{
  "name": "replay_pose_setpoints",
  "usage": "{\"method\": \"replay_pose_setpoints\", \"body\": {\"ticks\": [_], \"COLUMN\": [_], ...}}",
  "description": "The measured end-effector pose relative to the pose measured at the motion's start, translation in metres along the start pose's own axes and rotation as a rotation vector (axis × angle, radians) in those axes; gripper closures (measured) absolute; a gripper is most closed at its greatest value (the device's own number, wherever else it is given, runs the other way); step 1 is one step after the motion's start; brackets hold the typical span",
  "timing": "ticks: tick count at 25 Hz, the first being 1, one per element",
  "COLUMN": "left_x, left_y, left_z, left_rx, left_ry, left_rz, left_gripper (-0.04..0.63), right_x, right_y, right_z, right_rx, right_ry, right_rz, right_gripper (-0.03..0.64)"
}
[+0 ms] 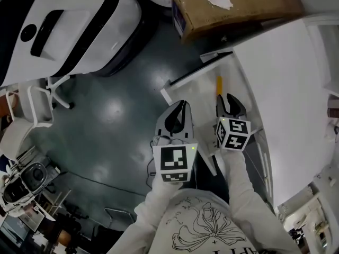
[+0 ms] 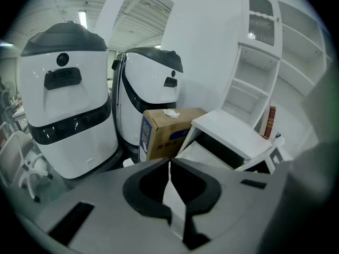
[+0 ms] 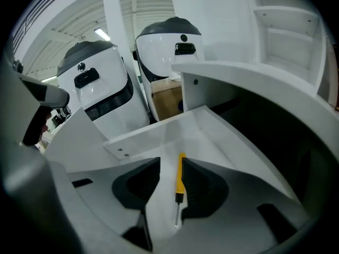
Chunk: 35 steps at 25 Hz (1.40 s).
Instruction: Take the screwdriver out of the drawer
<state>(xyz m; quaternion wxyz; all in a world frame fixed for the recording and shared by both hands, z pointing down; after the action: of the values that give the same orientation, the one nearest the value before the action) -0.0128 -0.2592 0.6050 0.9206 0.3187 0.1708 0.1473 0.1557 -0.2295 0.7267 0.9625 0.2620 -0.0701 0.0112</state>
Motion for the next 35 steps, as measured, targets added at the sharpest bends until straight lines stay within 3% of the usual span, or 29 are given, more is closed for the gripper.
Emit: {"method": "replay_pose_setpoints", "body": {"ticks": [21, 29, 35], "left_x": [-0.01, -0.015, -0.011], "left_y": [0.019, 0.023, 0.015], "left_z": [0.01, 0.007, -0.001], "left_rx": [-0.032, -0.032, 0.0], "left_ry": [-0.001, -0.01, -0.013], "left_rz": [-0.047, -0.052, -0.039], "left_gripper": [0.584, 0.584, 0.584], "right_x": [0.016, 0.02, 0.013], "right_y": [0.034, 0.036, 0.02], "right_z": [0.078, 0.079, 0.057], "right_rx": [-0.171, -0.16, -0.117], "right_ry": [0.026, 0.041, 0.039], "right_rz": [-0.002, 0.035, -0.011], "right_gripper": [0.517, 0.546, 0.548]}}
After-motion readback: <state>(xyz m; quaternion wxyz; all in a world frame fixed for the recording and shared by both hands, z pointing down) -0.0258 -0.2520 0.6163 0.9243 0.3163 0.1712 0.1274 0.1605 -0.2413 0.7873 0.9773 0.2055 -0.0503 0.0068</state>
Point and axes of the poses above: the fingertips, and each gripper's own axes: z forward along the fingers, x to its right, y out of its underside, the point moved 5 cm from there along -z, backward along the fingers, and after that the axes turned 4 degrees about -x, right-handed, at the moved point
